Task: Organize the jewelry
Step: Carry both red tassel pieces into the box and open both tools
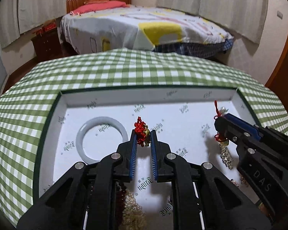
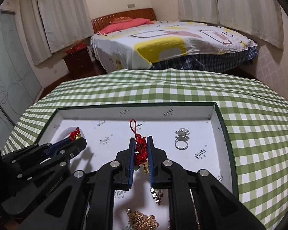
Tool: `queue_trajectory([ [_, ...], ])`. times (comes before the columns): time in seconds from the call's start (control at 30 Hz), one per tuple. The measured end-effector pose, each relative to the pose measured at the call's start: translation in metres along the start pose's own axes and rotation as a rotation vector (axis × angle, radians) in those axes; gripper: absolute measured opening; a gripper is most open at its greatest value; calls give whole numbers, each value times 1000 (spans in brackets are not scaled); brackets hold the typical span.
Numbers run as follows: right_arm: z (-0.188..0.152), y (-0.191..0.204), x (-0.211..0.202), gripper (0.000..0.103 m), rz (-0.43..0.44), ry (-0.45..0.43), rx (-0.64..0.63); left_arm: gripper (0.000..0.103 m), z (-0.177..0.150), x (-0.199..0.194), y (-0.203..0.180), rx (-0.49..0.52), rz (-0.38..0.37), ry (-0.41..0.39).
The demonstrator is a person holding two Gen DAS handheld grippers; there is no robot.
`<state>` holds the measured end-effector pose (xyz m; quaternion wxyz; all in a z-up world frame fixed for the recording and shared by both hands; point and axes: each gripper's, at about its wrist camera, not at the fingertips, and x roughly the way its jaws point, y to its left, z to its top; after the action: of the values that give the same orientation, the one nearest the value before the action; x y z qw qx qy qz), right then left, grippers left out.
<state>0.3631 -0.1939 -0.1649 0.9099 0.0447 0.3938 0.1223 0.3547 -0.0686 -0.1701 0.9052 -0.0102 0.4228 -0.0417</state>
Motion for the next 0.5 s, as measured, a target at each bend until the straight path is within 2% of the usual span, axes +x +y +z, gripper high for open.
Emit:
queue_trajectory([
  [0.07,-1,0,4,14,-7,19,0,17,2,0,-1,13,11,-1],
  [0.27,-2,1,7,26,-24,25,-5,38,1,-2,-7,38,24,-6],
  [0.37,-2,0,4,31,-38,14,-6,41,3,-2,-7,32,26,-10],
  [0.5,-3,-5,-2,41,-56,-3,-3,49,3,-7,-2,10,18,-25],
])
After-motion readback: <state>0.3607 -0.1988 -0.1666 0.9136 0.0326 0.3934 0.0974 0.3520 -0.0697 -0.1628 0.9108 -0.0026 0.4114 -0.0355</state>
